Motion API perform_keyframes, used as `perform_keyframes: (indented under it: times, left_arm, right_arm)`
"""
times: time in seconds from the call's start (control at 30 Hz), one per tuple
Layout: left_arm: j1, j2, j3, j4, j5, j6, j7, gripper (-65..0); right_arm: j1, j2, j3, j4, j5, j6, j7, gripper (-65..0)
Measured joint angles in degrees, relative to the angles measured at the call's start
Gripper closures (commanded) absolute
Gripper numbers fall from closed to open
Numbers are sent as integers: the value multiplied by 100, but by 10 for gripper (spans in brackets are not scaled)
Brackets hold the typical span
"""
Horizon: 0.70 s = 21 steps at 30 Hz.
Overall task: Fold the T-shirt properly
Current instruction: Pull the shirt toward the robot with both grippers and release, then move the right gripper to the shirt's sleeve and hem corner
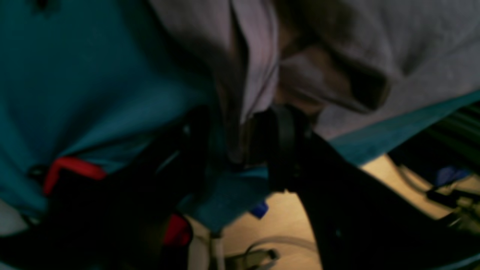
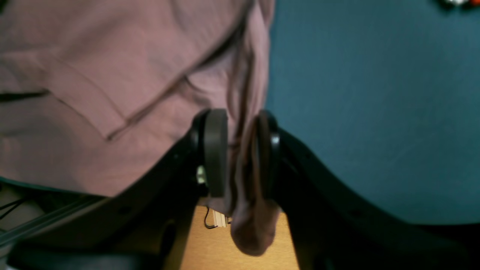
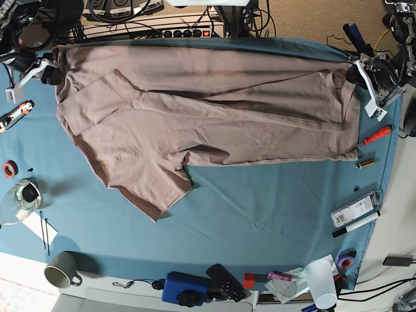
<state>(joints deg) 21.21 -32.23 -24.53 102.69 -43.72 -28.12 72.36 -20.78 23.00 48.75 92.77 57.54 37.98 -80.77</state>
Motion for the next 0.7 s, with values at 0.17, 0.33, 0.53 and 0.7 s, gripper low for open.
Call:
perform_keyframes:
  times: [0.17, 0.33, 0.53, 0.7]
  left_arm:
    - [-20, 0, 9, 476, 535, 0, -195, -260]
    - [-15, 0, 9, 605, 1029, 518, -557, -261]
    - [-129, 0, 9, 610, 1434, 1047, -688, -260]
    - [-474, 0, 9, 610, 1414, 1058, -662, -260]
  right_arm:
    - [-4, 122, 37, -2, -17, 0, 0, -147]
    - [-4, 195, 37, 0, -20, 2, -7, -147]
    - [424, 289, 118, -2, -9, 24, -20, -147]
    - [1261, 282, 125, -2, -24, 37, 153, -147]
